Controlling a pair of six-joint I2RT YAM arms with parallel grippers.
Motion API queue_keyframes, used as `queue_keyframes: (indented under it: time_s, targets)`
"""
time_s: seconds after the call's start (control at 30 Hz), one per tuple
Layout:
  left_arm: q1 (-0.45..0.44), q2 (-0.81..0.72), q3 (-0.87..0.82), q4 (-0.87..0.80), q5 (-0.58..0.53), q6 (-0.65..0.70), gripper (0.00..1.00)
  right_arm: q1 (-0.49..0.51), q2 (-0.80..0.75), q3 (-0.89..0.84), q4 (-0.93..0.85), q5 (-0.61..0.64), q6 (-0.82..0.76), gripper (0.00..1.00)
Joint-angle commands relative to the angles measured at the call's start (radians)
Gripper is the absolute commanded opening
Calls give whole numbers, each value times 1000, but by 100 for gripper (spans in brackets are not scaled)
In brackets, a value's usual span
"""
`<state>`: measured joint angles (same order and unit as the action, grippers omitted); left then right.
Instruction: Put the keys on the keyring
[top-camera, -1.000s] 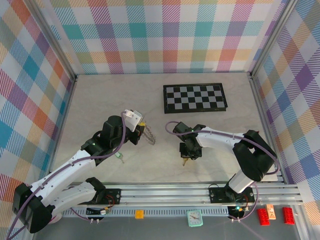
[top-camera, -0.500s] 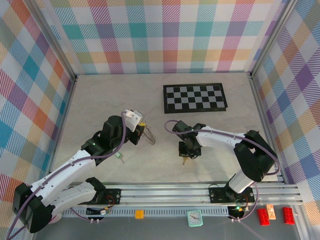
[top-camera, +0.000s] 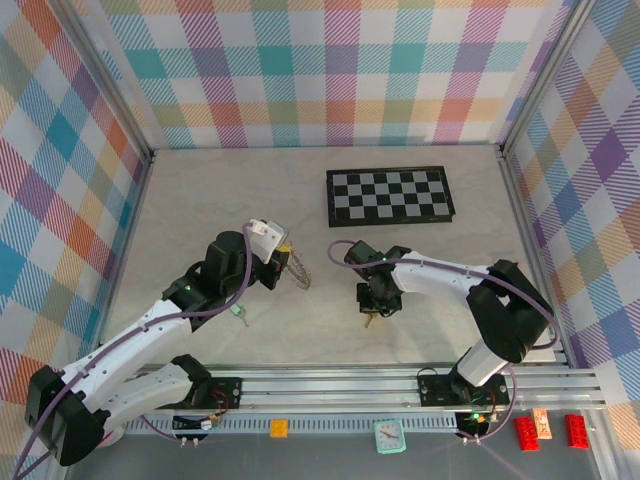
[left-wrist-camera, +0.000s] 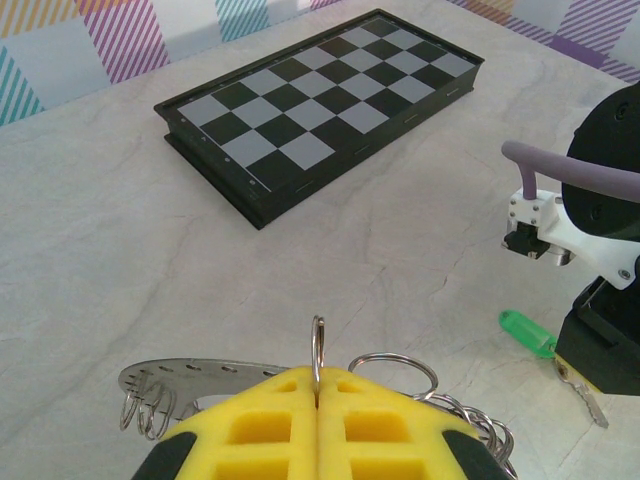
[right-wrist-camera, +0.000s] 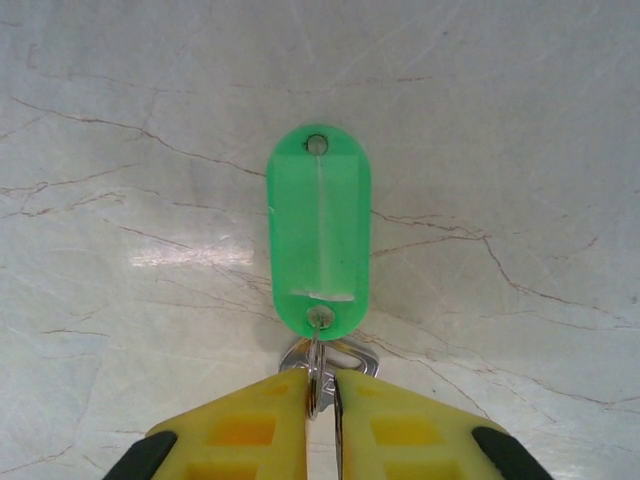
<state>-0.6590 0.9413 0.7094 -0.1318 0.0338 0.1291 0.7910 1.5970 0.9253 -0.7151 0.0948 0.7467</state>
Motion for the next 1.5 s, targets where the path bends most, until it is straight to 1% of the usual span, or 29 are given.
queue_keyframes:
  time_s: [0.0,0.43,0.7,0.83,0.9,1.07,1.17,1.23,1.33,1.4,1.47]
  targets:
    - [-11,-3,7,15,0,20,0,-1,17,27,-28,19,-6,15]
    - [-11,-4,10,12,1,21,0,-1,36,35,-32,28,-13,13]
    - [-11,-6,10,7,0,21,0,-1,12,39,-43,37,-10,5]
    - [-11,-5,14,2,11,23,0,-1,-33,46,-51,46,-21,0]
    - [-12,-5,24,-7,31,27,0,-1,-78,36,-28,44,-44,0]
    - [-17,1,60,-57,113,50,0,-1,-262,-15,118,11,-190,0]
    - [-22,-5,70,-74,178,52,0,-1,-362,-39,200,-41,-321,0]
    - [-26,-7,84,-106,246,55,0,-1,-420,-54,266,-88,-411,0]
    - [-39,-9,93,-137,403,66,0,-1,-475,-64,341,-169,-547,0]
    - [-52,-8,88,-137,447,58,0,-1,-498,-68,379,-208,-616,0]
    - [-65,-5,81,-138,448,55,0,-1,-513,-72,412,-235,-678,0]
